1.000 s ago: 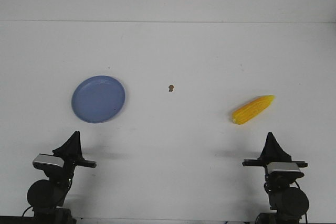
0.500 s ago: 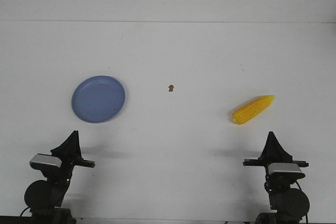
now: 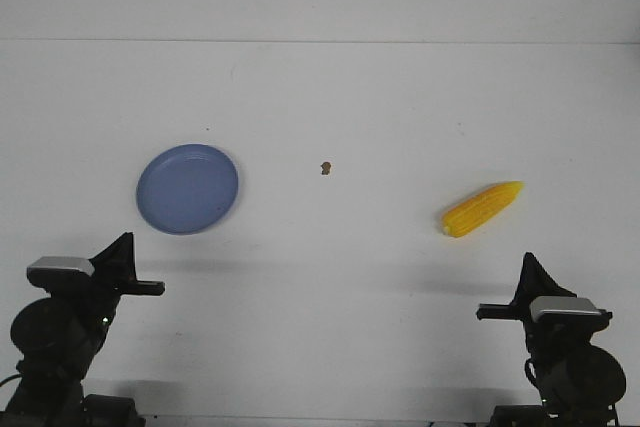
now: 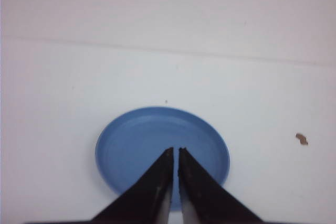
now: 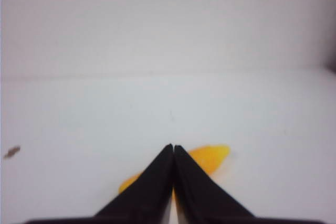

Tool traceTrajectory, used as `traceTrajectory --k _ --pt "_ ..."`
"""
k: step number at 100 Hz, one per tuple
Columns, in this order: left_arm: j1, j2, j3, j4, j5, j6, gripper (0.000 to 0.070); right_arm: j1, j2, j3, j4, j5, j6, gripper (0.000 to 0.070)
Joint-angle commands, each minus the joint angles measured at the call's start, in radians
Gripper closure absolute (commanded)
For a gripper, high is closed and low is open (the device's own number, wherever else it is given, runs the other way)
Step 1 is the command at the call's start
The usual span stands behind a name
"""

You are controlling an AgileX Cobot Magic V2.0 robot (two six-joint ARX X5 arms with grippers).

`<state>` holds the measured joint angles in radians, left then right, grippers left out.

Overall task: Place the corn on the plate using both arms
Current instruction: 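Raise both arms and move the left gripper toward the blue plate's rim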

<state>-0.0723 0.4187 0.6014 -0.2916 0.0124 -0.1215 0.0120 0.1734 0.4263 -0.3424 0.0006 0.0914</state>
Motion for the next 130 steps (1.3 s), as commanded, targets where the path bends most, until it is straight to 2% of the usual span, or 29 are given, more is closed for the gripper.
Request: traceTrajectory --k 1,18,33,57,90,93,97,103,106,112,117,130 --pt "0.000 0.082 0.098 -0.071 -0.004 -0.003 0.0685 0.001 0.056 0.074 -0.058 -0.002 0.017 0.0691" --pt "0.000 0.267 0.282 -0.241 -0.003 -0.003 0.0685 0.001 0.246 0.272 -0.272 -0.001 0.017 0.0691" --pt "0.000 0.386 0.370 -0.369 0.000 0.007 0.0685 0.001 0.388 0.391 -0.374 -0.001 0.016 0.0691" --pt "0.000 0.488 0.377 -0.394 0.007 0.012 0.0685 0.001 0.493 0.413 -0.368 -0.003 0.017 0.0691" --pt "0.000 0.489 0.377 -0.387 0.006 0.003 0.0677 0.001 0.500 0.413 -0.361 -0.002 0.016 0.0680" --pt "0.000 0.489 0.377 -0.387 0.006 0.002 0.0665 0.001 0.500 0.413 -0.362 -0.002 0.016 0.0655" --pt "0.000 0.489 0.377 -0.387 0.006 0.000 0.0617 0.001 0.500 0.413 -0.362 -0.002 0.016 0.0581" --pt "0.000 0.489 0.377 -0.387 0.006 0.000 0.0493 0.001 0.500 0.413 -0.361 -0.002 0.016 0.0411" --pt "0.000 0.489 0.377 -0.387 0.006 -0.001 0.0421 0.001 0.500 0.413 -0.361 -0.002 0.016 0.0302" --pt "0.000 0.489 0.377 -0.388 0.006 -0.004 0.0313 0.001 0.500 0.413 -0.361 -0.002 0.016 0.0184" --pt "0.000 0.489 0.377 -0.388 0.006 -0.004 0.0263 0.001 0.500 0.413 -0.361 -0.002 0.016 0.0145" --pt "0.000 0.489 0.377 -0.386 0.006 -0.004 0.0259 0.001 0.500 0.413 -0.361 -0.002 0.016 0.0146"
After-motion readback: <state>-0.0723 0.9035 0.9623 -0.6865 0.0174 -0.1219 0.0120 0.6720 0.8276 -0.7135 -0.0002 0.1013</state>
